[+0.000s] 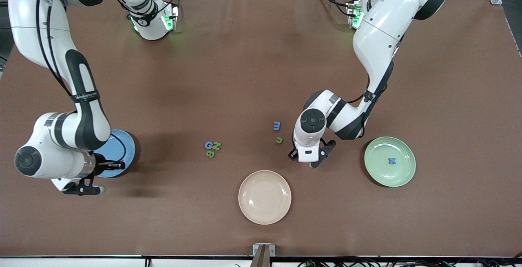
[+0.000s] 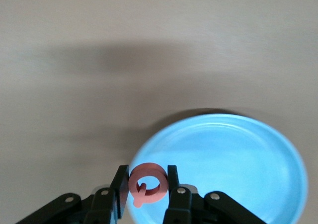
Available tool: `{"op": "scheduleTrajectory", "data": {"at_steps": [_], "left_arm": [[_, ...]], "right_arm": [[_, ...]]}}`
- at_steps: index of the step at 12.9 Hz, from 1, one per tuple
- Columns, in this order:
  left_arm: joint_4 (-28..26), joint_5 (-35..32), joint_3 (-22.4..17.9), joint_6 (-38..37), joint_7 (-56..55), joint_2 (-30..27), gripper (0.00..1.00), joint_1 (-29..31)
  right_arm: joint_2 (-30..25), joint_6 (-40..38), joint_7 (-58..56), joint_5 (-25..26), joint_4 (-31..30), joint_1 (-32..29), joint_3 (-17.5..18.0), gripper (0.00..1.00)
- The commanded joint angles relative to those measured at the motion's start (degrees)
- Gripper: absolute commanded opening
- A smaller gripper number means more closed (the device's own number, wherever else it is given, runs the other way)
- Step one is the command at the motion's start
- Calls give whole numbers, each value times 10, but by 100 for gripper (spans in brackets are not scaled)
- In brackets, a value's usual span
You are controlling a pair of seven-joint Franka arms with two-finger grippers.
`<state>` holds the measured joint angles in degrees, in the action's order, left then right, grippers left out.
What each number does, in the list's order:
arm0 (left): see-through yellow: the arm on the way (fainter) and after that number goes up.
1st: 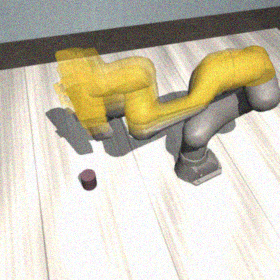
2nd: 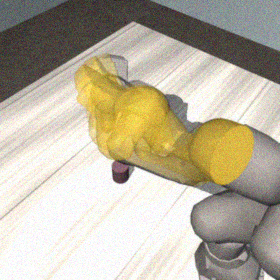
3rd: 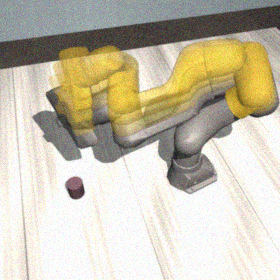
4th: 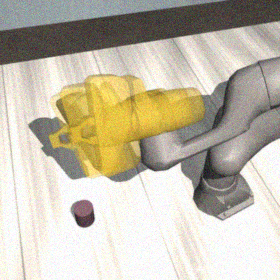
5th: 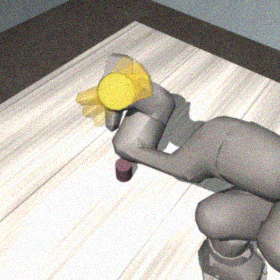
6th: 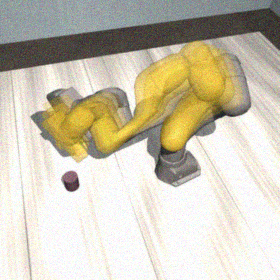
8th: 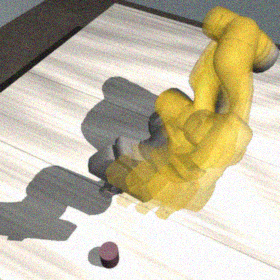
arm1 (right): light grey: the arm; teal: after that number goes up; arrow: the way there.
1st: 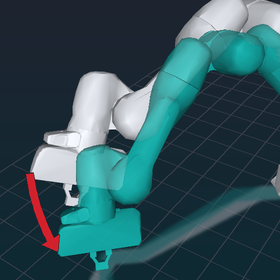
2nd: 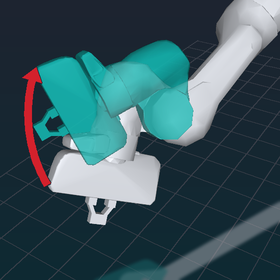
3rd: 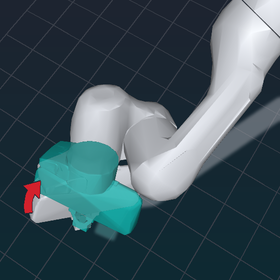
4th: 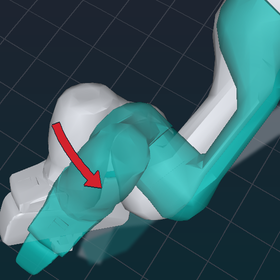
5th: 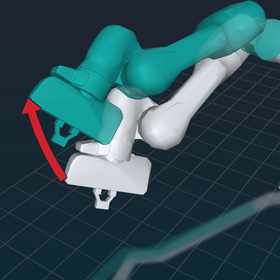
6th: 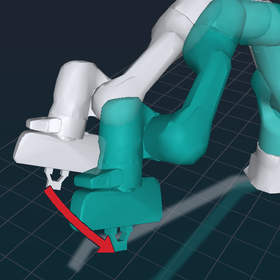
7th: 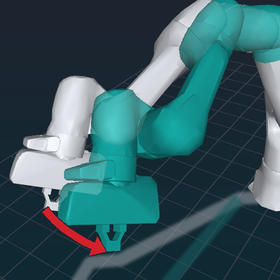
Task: Sort uppercase to blue plate, lowercase to green plate
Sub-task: 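Grasp the green b with the left gripper while the right places q, then place the b on the green plate while the right gripper grasps B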
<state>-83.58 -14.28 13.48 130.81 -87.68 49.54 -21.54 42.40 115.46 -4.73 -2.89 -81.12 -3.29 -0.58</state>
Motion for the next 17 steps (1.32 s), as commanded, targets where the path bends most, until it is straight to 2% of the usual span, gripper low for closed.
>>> {"op": "scheduleTrajectory", "data": {"at_steps": [1,2,3,4,5,6,7,8,10,12,14,17], "left_arm": [[17,-1,-8,-9,-19,6,72,-7],[17,-1,-8,-9,-20,7,67,-7],[17,-1,-8,-9,-21,7,60,-7],[17,-1,-8,-10,-21,8,50,-7],[17,0,-8,-9,-21,10,42,-8],[17,-1,-8,-9,-20,11,31,-9],[17,-5,-8,-9,-16,10,11,-9],[16,-6,-8,-9,-14,6,1,-10],[17,-8,-8,-10,-10,-18,0,6],[7,-11,-4,-30,35,-55,0,39],[10,-12,-8,-42,70,-73,0,43],[-10,-11,-6,-89,191,-116,0,104]], "right_arm": [[-5,4,-55,11,-18,-30,10,19],[-1,6,-62,12,-21,-35,10,22],[1,6,-63,12,-28,-37,10,32],[2,6,-63,11,-32,-37,10,38],[2,6,-62,11,-32,-35,10,60],[2,6,-58,10,-32,-30,10,76],[1,6,-51,6,-31,-25,13,86],[-1,4,-33,3,-30,-9,13,87],[-4,0,13,3,-29,5,14,92],[-5,1,76,1,-28,26,20,92],[-4,9,178,1,-26,75,22,92],[0,53,291,-4,-23,141,22,92]]}}
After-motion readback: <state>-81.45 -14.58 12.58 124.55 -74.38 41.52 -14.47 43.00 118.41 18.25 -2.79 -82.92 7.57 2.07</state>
